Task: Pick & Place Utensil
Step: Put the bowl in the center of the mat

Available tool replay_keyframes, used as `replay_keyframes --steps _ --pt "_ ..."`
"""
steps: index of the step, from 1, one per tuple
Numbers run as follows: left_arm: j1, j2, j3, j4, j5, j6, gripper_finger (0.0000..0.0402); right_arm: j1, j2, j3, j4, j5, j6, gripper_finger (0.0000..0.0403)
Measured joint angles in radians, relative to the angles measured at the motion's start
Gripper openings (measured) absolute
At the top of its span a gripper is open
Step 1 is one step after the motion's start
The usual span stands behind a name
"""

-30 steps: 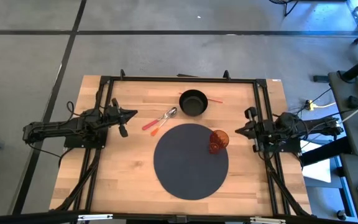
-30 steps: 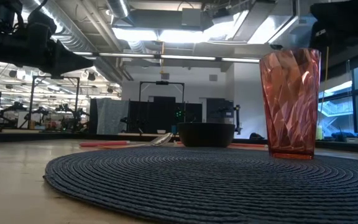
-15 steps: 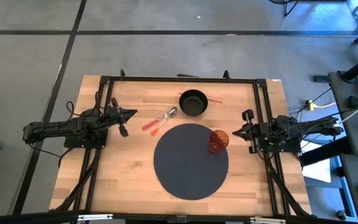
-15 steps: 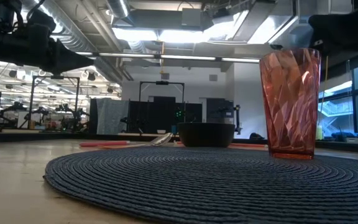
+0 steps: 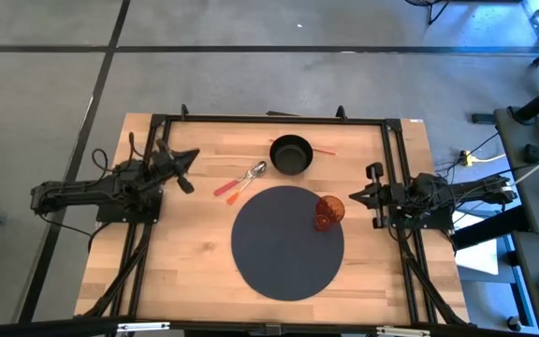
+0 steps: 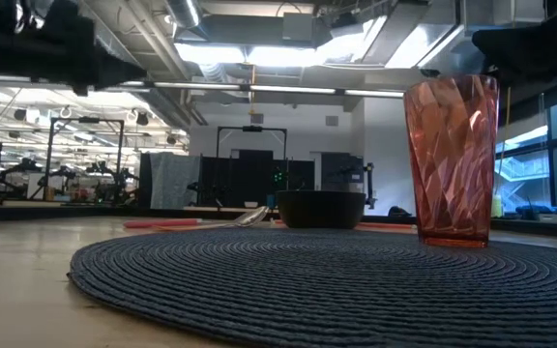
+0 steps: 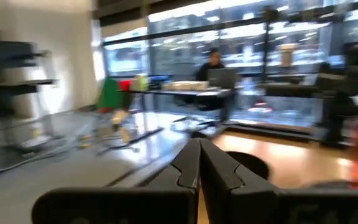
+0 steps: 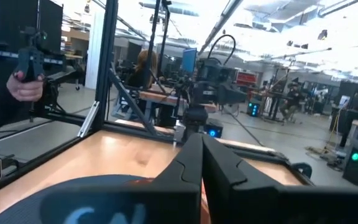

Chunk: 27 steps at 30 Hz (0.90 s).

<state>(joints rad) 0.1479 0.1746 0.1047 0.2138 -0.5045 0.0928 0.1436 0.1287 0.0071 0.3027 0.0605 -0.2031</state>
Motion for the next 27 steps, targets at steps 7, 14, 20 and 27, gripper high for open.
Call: replay_keyframes --steps 7,14,20,27 --pt "0.058 0.417 0.295 -0.018 -0.016 0.03 0.0003 0.0 0.0 0.0 0.008 0.0 -0.018 0.0003" --pt "0.187 1.043 0.753 -0.249 0.136 0.048 0.0003 0.0 0.0 0.0 0.006 0.0 -0.015 0.0003" --pt "0.228 1.511 1.172 -0.49 0.378 0.221 0.0007 0.0 0.0 0.0 -0.01 0.0 -0.012 0.0004" --pt "0.207 1.846 1.537 -0.785 0.427 0.307 0.0061 0.0 0.0 0.0 -0.034 0.0 -0.008 0.0004"
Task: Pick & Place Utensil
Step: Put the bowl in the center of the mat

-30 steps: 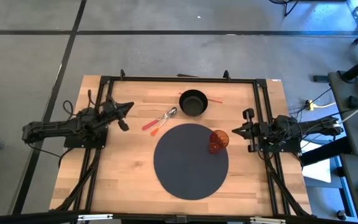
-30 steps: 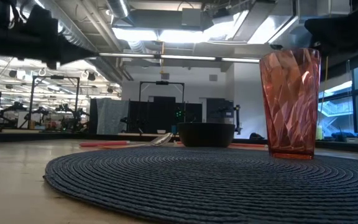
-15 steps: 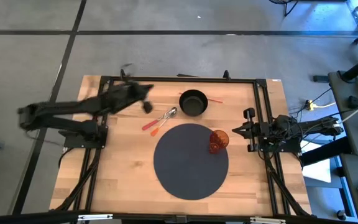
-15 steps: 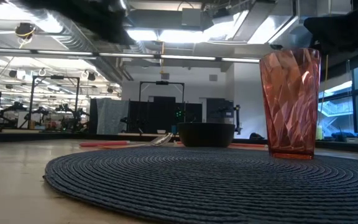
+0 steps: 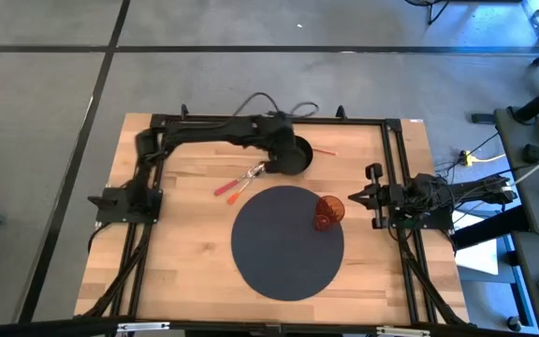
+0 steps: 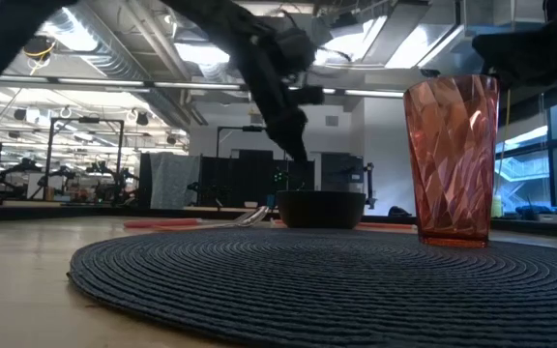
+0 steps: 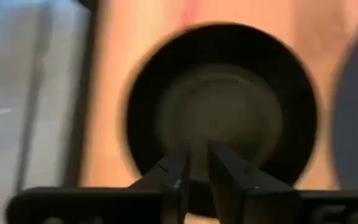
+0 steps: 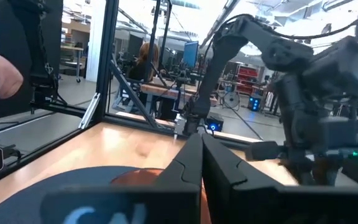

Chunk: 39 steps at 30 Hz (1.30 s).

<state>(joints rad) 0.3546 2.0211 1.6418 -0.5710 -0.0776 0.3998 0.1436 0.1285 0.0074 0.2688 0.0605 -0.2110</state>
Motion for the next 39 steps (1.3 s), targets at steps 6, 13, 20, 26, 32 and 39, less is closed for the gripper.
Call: replay_keyframes --steps 6,13,20,26,32,39 --pt "-0.015 0.055 0.091 -0.114 0.103 0.039 0.0144 0.0 0.0 0.0 -0.005 0.0 -0.002 0.0004" --pt "-0.047 0.057 0.086 -0.21 0.122 0.048 0.0228 0.0 0.0 0.0 -0.005 0.0 0.001 0.0004" --pt "-0.073 0.057 0.071 -0.209 0.12 0.073 0.0251 0.0 0.0 0.0 -0.005 0.0 0.024 0.0004" --pt "-0.065 0.077 0.071 -0.205 0.12 0.08 0.0251 0.0 0.0 0.0 -0.005 0.0 0.027 0.0004" --pt "-0.042 0.131 0.071 -0.178 0.115 0.092 0.0251 0.0 0.0 0.0 -0.02 0.0 0.054 0.0004" --pt "-0.026 0.157 0.07 -0.147 0.096 0.103 0.0251 0.0 0.0 0.0 -0.02 0.0 0.038 0.0004"
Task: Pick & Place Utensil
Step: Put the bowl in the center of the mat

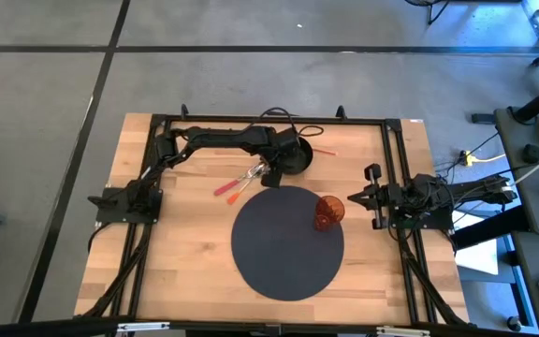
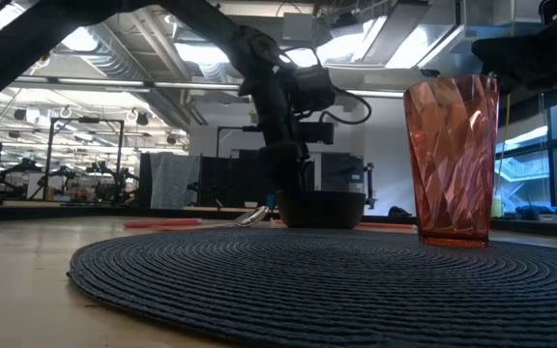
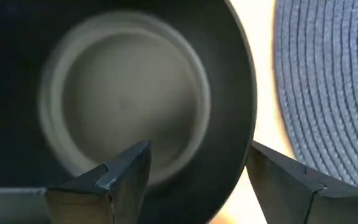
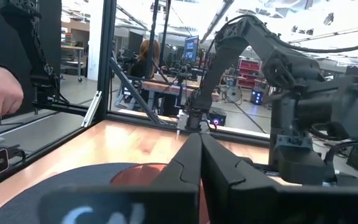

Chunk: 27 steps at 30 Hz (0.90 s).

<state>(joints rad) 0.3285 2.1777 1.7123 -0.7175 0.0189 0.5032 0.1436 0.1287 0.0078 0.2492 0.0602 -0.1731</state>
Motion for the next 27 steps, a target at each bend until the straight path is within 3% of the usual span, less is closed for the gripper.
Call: replay_keyframes --steps 9,13,21,27 --pt "0.01 0.0 0.0 0.003 0.0 0.002 0.0228 0.0 0.0 0.0 0.0 0.0 0.007 0.0004" --pt "0.009 0.0 0.0 0.004 0.0 0.009 0.0176 0.0 0.0 0.0 0.0 0.0 0.011 0.0004" --pt "0.007 -0.004 0.0 0.001 -0.002 0.035 0.0015 0.0 0.0 0.0 0.004 0.0 0.004 0.0004" --pt "-0.025 -0.089 0.0 -0.036 -0.086 0.034 0.0005 0.0 0.0 0.0 0.013 0.0 0.011 0.0004"
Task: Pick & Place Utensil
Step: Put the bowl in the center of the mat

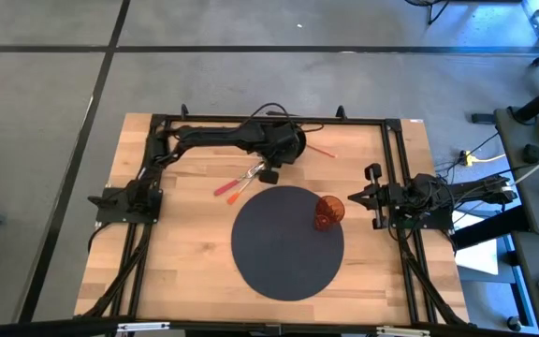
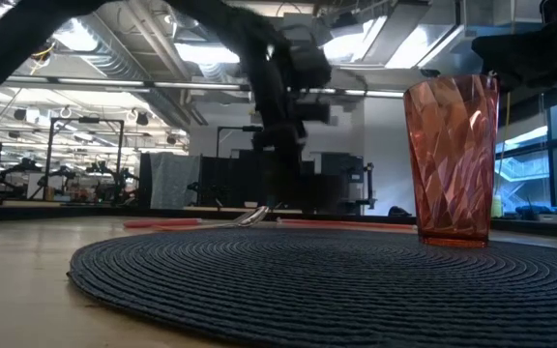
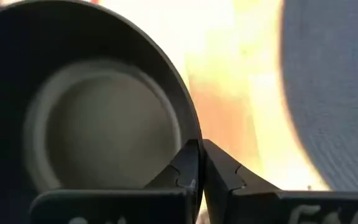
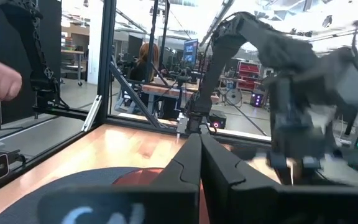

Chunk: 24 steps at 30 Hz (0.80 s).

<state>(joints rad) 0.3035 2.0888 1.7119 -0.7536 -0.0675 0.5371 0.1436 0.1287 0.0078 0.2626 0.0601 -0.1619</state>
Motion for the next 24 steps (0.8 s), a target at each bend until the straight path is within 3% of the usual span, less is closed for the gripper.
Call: replay_keyframes --steps 5,15,24 --pt "-0.061 -0.158 0.0 -0.104 -0.045 -0.016 0.0005 0.0 0.0 0.0 0.0 -0.001 0.001 0.0004" --pt "-0.25 -0.526 0.002 -0.254 -0.07 -0.206 0.0004 0.0 0.0 0.0 0.0 0.0 0.004 0.0004" --pt "-0.442 -0.705 0.001 -0.324 -0.069 -0.266 0.0004 0.0 0.0 0.0 0.002 0.0 0.004 0.0004"
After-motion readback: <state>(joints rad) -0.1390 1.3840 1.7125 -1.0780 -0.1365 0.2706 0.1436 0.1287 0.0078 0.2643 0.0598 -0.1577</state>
